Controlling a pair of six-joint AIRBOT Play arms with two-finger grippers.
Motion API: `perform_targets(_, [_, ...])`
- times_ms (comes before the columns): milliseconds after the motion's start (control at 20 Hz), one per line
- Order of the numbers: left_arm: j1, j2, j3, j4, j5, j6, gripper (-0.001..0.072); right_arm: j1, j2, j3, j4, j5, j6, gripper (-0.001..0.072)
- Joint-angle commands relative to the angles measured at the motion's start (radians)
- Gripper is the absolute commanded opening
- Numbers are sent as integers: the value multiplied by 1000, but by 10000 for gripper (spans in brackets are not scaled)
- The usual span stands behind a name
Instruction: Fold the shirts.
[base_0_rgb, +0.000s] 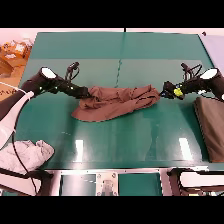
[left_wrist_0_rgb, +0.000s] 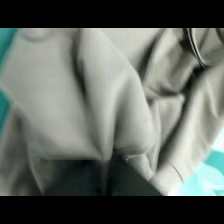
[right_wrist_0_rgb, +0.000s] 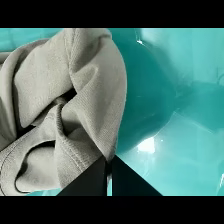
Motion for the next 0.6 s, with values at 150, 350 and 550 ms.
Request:
perform_targets(150, [-3,-1,84,60,-24,-10,21,-1,5,53,11,24,-36,18])
perform_targets(350, [-3,101,301,268,-137,-118,22,-2,68,281,11,124,-35,19])
perform_targets(550, [-3,255,500,350,-245,-138,22,-1,183,522,13,159,-34,18])
